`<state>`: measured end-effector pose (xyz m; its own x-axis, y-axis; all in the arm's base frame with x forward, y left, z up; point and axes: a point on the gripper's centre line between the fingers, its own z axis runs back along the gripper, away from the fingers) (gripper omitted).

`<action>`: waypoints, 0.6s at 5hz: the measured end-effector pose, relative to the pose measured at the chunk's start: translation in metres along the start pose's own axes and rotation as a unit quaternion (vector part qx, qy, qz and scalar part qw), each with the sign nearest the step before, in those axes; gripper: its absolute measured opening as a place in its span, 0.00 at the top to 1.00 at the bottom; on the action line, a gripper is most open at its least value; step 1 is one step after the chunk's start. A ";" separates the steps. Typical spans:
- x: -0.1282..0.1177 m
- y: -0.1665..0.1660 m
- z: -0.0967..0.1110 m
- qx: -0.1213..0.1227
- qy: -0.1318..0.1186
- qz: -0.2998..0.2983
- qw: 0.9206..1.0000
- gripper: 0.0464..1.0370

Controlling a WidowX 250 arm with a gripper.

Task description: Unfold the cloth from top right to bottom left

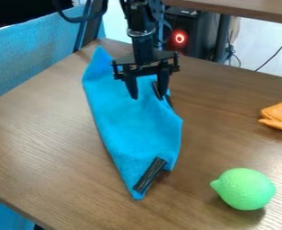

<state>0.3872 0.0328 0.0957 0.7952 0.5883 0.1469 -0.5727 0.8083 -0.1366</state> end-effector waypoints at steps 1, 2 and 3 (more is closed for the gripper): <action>0.003 0.000 0.002 0.000 -0.005 0.000 1.000 0.43; 0.008 -0.004 0.007 -0.009 -0.012 0.000 1.000 0.41; 0.011 -0.009 0.012 -0.019 -0.016 -0.006 1.000 0.37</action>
<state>0.3986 0.0324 0.1102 0.7953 0.5789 0.1801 -0.5542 0.8146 -0.1713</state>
